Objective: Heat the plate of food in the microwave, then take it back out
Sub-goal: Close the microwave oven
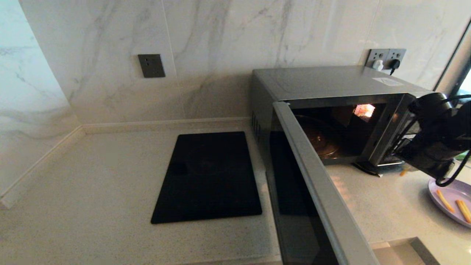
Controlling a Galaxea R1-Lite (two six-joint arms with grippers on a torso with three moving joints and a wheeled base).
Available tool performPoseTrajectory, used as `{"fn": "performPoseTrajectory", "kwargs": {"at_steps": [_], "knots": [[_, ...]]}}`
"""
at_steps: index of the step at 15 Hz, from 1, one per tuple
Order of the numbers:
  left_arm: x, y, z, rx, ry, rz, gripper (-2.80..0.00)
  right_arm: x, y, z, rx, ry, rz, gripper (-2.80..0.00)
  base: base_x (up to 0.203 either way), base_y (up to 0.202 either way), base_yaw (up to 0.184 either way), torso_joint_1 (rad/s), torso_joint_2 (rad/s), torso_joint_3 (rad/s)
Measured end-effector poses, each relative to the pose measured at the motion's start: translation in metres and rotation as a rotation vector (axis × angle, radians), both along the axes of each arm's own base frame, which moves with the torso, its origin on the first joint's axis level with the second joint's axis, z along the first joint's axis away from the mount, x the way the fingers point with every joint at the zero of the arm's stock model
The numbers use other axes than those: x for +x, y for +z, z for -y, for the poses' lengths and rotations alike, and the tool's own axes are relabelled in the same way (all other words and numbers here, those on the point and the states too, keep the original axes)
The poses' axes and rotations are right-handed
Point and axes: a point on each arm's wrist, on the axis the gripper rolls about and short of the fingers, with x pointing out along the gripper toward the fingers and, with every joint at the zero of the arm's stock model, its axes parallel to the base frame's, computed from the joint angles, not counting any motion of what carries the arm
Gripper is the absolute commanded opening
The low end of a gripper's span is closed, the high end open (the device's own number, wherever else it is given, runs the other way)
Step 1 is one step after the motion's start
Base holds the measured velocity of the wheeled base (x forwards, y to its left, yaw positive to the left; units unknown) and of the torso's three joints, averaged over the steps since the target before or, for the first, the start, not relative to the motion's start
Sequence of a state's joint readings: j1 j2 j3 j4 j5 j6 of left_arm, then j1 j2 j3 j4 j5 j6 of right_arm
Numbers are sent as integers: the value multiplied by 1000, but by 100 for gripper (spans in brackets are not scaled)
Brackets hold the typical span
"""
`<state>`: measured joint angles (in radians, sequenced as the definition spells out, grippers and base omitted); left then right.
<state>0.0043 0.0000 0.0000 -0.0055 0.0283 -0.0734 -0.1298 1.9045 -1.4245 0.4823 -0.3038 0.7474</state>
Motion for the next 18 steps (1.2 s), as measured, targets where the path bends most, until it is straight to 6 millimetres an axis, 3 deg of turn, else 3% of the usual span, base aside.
{"fn": "performPoseTrajectory", "kwargs": {"at_steps": [5, 10, 11, 18], "knots": [[0, 0, 0, 0, 0, 0, -280, 3, -3, 95, -50, -141, 116, -280, 0, 0, 0, 0, 0, 0], [0, 0, 0, 0, 0, 0, -280, 8, -27, 154, -68, -223, 115, -280, 0, 0, 0, 0, 0, 0], [0, 0, 0, 0, 0, 0, -280, 8, -33, 161, -72, -227, 103, 0, 0, 0, 0, 0, 0, 0], [0, 0, 0, 0, 0, 0, -280, 5, -54, 170, -47, -243, 46, 0, 0, 0, 0, 0, 0, 0]]}}
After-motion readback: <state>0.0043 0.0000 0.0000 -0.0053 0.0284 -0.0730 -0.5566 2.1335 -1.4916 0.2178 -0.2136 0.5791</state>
